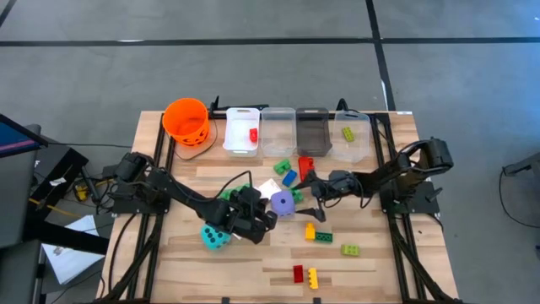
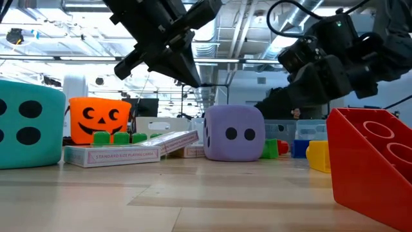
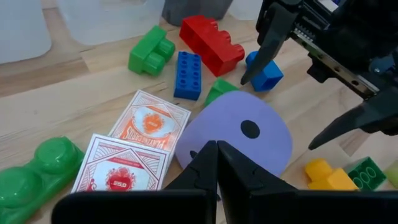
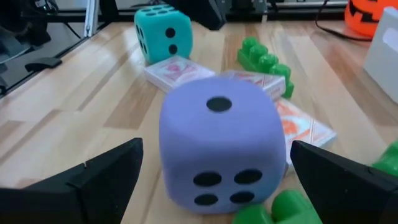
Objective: Pick & Place Toys
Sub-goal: Put the purple dice into the left transparent bin
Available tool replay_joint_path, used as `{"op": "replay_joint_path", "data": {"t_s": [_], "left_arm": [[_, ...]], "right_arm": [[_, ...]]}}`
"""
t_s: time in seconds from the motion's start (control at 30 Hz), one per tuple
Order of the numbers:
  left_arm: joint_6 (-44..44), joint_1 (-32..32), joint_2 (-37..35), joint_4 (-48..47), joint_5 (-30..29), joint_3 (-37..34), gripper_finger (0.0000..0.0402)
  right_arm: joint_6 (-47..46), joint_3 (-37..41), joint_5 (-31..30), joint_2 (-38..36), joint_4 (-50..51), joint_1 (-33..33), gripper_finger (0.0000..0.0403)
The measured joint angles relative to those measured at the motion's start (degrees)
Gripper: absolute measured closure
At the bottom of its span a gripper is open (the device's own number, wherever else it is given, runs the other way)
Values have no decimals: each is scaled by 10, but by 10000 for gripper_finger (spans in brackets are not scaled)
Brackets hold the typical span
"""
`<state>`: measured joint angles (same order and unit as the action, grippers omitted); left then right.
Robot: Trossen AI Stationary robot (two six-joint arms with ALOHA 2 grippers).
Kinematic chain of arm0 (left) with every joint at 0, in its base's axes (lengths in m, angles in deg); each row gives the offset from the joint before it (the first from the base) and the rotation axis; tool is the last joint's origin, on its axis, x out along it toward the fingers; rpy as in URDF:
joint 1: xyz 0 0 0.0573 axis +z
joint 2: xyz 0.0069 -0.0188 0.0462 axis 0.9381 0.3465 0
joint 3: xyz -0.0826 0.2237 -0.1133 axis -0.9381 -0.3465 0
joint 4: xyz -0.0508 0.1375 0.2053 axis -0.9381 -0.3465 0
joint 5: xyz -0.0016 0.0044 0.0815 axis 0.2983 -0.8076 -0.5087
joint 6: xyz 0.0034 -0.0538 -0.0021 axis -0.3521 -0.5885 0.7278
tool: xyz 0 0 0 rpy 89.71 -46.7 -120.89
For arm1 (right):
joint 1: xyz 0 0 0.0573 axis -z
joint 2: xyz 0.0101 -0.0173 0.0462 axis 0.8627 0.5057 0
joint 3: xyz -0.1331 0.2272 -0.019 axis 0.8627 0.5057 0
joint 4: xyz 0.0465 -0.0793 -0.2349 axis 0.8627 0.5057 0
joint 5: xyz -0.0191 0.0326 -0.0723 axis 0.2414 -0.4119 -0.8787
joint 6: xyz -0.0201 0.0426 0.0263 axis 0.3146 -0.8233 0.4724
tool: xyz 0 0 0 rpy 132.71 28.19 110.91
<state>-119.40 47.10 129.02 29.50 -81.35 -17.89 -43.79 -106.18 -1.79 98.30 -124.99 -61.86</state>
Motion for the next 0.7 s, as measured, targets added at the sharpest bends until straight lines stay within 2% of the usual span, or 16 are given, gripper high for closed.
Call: {"op": "replay_joint_path", "data": {"t_s": [0.7], "left_arm": [[0,0,0,25,0,0,402]], "right_arm": [[45,-32,-4,0,64,0,3]]}}
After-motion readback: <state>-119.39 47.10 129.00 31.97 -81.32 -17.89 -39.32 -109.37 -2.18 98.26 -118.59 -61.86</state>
